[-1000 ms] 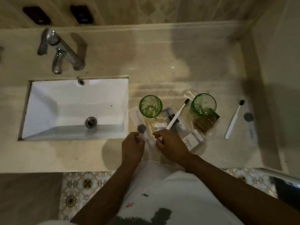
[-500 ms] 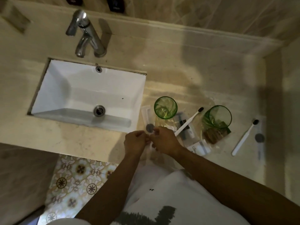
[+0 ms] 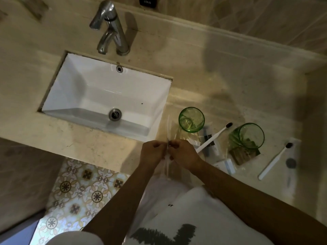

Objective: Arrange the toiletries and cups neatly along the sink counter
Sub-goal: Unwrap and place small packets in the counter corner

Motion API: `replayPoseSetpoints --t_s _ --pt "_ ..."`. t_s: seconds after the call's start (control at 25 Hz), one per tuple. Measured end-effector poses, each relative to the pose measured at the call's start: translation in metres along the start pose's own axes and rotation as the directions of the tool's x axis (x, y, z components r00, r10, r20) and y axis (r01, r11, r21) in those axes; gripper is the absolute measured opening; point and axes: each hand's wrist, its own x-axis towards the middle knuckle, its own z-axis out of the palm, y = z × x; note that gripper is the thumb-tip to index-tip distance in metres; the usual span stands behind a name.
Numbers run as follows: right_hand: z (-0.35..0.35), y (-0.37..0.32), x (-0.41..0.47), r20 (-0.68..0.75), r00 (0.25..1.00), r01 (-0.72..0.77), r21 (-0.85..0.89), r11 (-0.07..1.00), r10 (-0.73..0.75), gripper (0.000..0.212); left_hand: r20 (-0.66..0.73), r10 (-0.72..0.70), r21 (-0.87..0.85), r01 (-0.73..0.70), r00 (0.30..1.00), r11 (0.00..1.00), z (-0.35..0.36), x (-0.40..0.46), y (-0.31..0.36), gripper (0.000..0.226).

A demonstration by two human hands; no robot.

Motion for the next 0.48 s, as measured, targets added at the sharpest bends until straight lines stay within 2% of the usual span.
replayPoseSetpoints --t_s 0.16,0.36,0.48 --pt "-0.002 -0.005 0.001 -0.006 0.996 0.087 -0.041 0.995 -0.088 0.021 0.105 -0.066 -0.266 0.092 0.992 0.959 -0.007 -0.008 0.009 0.015" --pt "-0.015 -0.022 -0.009 -0.004 0.962 0.271 -0.095 0.958 -0.273 0.022 0.049 0.056 -0.31 -0.038 0.997 0.95 -0.02 -0.012 0.021 0.01" --pt "-0.029 -0.026 -0.019 -0.069 0.97 0.232 -0.024 0.972 -0.233 0.027 0.102 0.098 -0.413 -0.048 0.99 0.909 -0.025 -0.012 0.037 0.014"
